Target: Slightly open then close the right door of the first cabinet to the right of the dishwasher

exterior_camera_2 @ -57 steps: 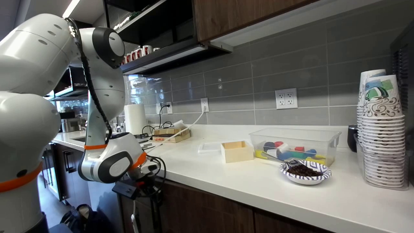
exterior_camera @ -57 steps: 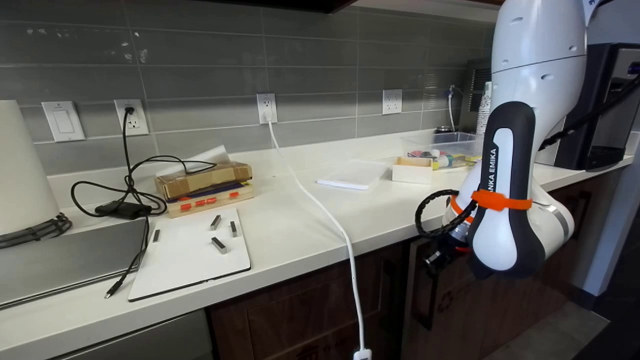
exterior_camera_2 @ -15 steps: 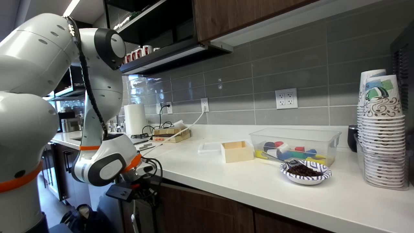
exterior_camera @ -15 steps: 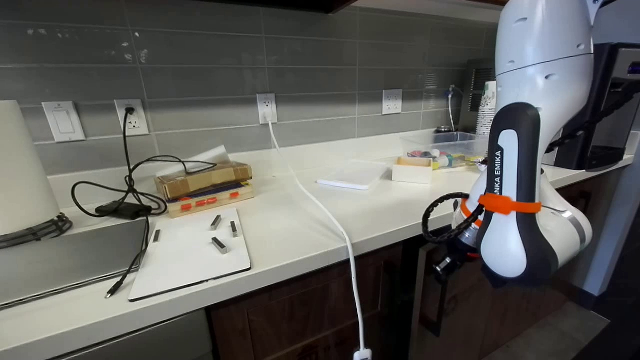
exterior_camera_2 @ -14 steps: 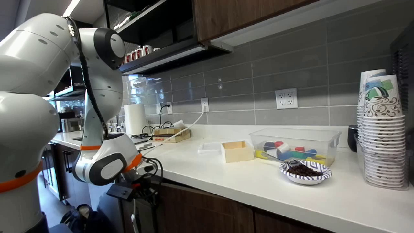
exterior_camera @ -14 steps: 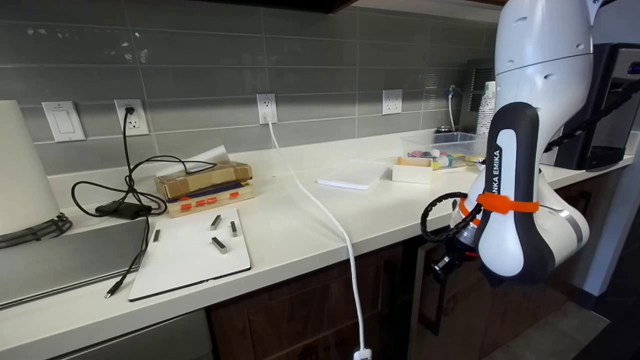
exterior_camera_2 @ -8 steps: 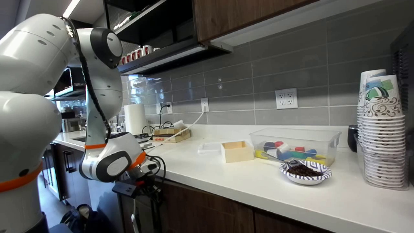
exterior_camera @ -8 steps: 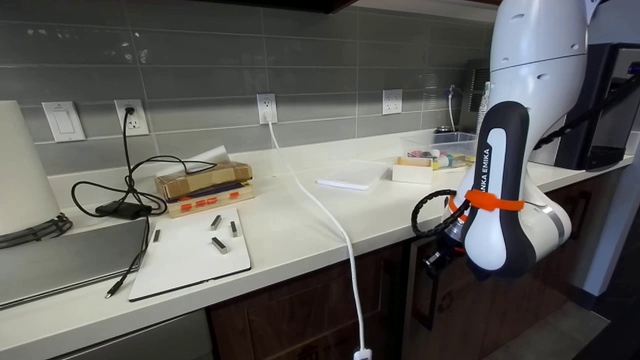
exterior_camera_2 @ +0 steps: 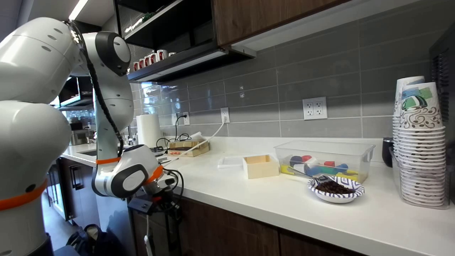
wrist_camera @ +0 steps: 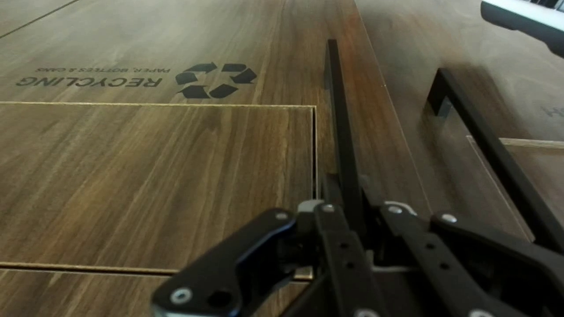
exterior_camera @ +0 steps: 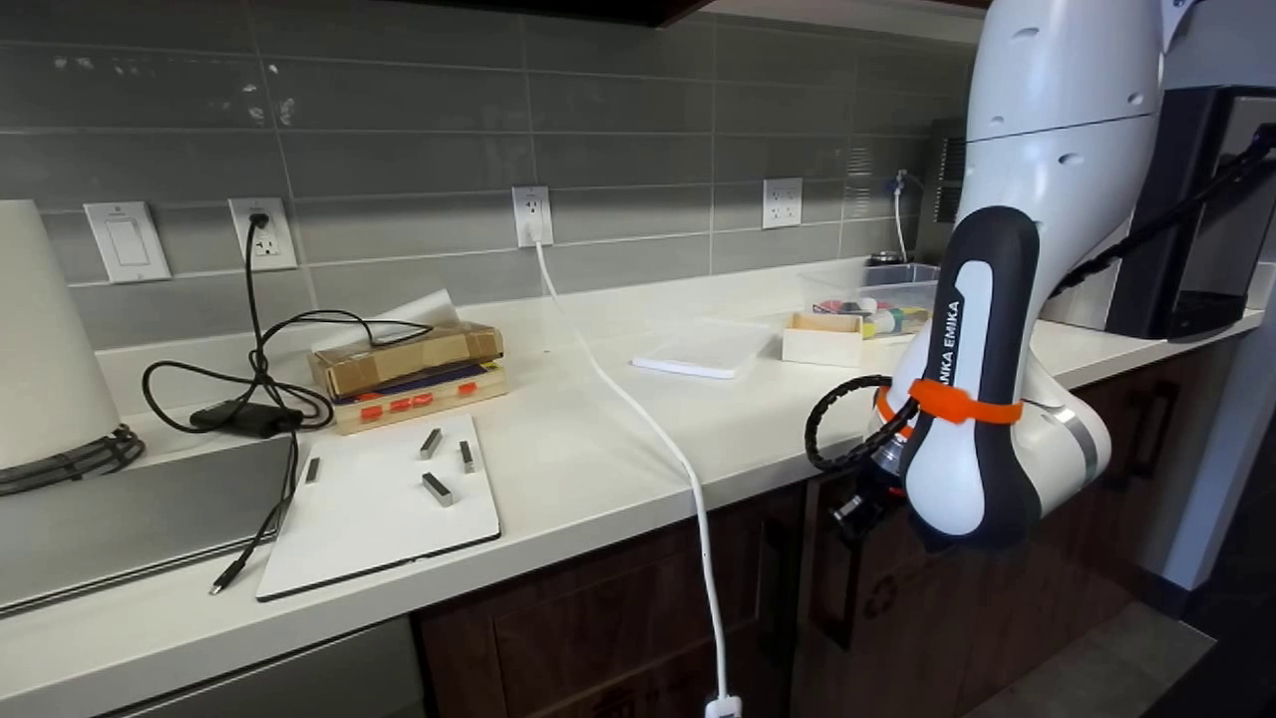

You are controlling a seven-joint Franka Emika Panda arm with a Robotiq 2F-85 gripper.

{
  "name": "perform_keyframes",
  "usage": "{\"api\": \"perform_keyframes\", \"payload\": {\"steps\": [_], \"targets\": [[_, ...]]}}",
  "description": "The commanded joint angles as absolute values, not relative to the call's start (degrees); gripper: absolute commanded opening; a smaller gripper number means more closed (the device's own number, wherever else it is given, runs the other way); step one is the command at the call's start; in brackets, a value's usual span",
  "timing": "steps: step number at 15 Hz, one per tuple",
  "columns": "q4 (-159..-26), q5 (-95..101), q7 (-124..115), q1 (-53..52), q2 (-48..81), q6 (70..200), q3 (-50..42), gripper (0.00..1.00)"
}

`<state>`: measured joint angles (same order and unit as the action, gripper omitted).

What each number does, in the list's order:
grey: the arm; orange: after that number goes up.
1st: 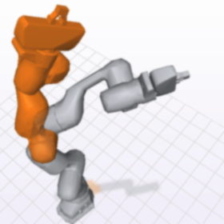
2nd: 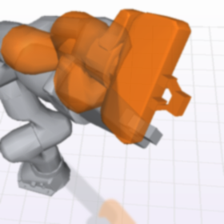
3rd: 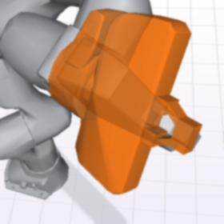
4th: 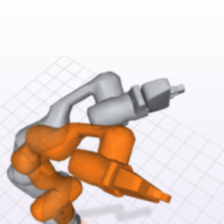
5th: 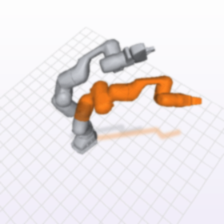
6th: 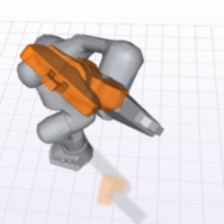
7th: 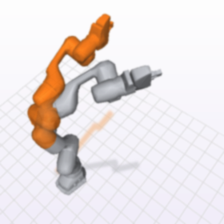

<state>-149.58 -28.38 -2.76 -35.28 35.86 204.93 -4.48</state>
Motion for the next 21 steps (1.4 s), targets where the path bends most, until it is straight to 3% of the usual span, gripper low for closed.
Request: {"api": "perform_keyframes", "payload": {"steps": [1,5,6,8,15,21], "targets": [[-149.81,-29.63,0.46,-38.81,35.61,205.98,-10.27,0.03],[-149.45,-29.37,-0.56,-40.92,35.7,204.84,-12.51,0.05],[-149.46,-29.34,-0.91,-41.42,35.54,204.43,-12.96,0.38],[-149.97,-28.78,-1.14,-41.7,34.92,204.37,-13.22,0.44],[-153.03,-28.43,-1.26,-41.58,31.14,203.33,-13.58,0.99],[-157.79,-31.66,1.75,-45.79,26.2,201.59,-15.33,1.0]]}}
